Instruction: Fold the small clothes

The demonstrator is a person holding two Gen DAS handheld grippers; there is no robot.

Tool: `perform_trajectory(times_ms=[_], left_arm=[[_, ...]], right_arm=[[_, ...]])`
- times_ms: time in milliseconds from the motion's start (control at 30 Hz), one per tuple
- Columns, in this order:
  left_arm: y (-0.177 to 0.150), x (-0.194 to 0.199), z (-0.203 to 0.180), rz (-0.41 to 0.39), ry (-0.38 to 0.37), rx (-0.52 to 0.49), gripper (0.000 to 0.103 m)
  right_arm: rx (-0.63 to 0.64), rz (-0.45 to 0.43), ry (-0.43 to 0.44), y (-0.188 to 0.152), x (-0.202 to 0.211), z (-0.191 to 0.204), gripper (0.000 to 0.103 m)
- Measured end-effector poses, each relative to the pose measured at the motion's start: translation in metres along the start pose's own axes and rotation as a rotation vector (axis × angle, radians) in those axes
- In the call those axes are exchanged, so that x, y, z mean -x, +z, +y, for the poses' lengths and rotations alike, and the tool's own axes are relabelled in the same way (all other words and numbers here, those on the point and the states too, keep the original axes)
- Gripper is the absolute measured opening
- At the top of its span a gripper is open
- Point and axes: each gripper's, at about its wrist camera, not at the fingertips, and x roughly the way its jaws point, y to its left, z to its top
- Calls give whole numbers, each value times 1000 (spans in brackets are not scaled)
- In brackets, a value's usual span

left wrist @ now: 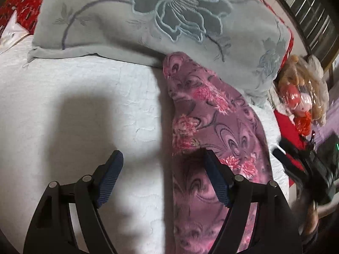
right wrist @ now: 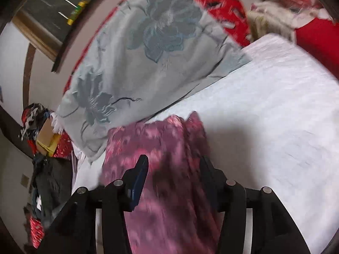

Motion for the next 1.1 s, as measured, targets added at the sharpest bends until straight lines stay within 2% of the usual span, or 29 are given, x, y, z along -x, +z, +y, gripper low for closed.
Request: perform_trajectory(times_ms=[67,100,133,167,233,267,300,333,367,400,433,500,600,667,733,767,833,867,900,967,1067,1100], left_arm=[[2,-2,-1,-1,2,-2,78],[3,-2,-2,-1,6,-6,78],[2,-2,-2,-3,10,-9,78],[2,-2,-2,-6,15,-10,78],[3,-4,-1,-4,10,-4,80],[3,-4,-1,-1,4,2,81],[3,-5,-1,2,1,4,81],[2,-5,0,4,-2,2,81],[1,-4,-2,0,8,-6,81],[0,-3,-2,-6,19,-15,81],[0,-2,-3,-11,28,-23,81],[1,-2,-4,-10,32,-17,81],[2,1,-4,-15,38,-16,81],[2,8,-5,-49,30,-13,81],[3,15,-7,-83,18,-20,81],[3,14,-9,-84,27,-28,81],[2,1,-11,-41,97,-52,81],[-1,-6,-11,-22,128,-66,82],[-1,-7,-9,-25,129,-64,83],[3,-2,-6,-30,99,-39,82],[5,7,0,-68,70,-11,82],[5,5,1,-62,77,-11,82]], right_arm=[[23,50,-46,8,-26,-1,50],[28,82,-58,6,-36,0,28],[50,106,-56,9,-46,4,11],[73,83,-60,10,-45,8,10],[84,-20,-25,13,-32,8,10],[71,-31,-34,13,-32,5,9],[56,-16,-64,14,-39,0,6],[41,42,-114,10,-52,-11,7],[26,53,-102,7,-54,-17,6],[21,40,-99,9,-52,-15,9],[26,33,-113,10,-48,-12,18],[82,-14,-172,12,-34,5,19],[161,-60,-117,7,-15,27,22],[238,-88,-78,-1,-8,47,33],[283,-75,-58,-12,-14,56,52],[289,-41,-81,-17,-27,57,53],[306,71,-156,-30,-55,47,50],[346,23,-164,-35,-53,49,49],[355,18,-170,-34,-51,54,50],[336,8,-172,-21,-47,61,49],[309,-103,-154,2,-35,67,51],[297,-115,-145,10,-36,68,50]])
